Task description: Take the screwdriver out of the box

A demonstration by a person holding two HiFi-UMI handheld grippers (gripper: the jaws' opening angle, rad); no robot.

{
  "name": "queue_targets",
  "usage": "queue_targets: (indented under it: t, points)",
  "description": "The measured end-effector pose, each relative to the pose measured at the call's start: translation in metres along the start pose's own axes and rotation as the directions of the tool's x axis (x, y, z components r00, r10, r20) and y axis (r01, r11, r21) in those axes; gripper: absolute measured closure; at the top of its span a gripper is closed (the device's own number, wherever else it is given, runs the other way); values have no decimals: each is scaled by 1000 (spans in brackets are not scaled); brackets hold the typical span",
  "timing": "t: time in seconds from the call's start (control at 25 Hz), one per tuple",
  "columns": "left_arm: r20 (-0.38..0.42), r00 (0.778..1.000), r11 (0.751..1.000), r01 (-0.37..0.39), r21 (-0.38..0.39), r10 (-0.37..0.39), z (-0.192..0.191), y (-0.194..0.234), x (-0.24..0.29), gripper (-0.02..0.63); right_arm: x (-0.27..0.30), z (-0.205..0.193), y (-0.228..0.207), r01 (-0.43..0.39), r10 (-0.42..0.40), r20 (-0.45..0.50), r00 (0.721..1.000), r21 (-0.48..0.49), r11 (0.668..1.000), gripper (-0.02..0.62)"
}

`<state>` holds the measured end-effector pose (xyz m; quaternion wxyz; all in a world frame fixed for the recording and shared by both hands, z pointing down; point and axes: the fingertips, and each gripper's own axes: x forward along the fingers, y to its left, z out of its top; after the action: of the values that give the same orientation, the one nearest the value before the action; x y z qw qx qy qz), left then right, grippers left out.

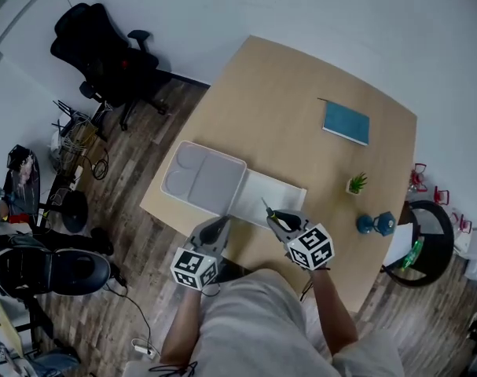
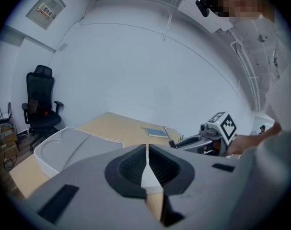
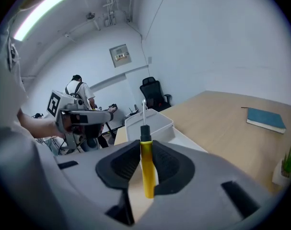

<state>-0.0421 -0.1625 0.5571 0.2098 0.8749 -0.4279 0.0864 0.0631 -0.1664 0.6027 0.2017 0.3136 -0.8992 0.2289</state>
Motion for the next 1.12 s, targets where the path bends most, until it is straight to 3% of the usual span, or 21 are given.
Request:
queue_targets:
  t: [0.2,0.52,1.12]
  points:
    - [11,999,999,33,23,-33,6,-9,5,600,-12,8,-1,34,-39,88,995,53,998,511]
    - [33,999,998,-3,56,2,10,-3,-2,601,-21,15,-2,59,-88,189,978,156,986,511]
    - [66,996,997,-66,32,64,8,1,-8,601,-34,5,-5,114,-187,266,946,268,957,511]
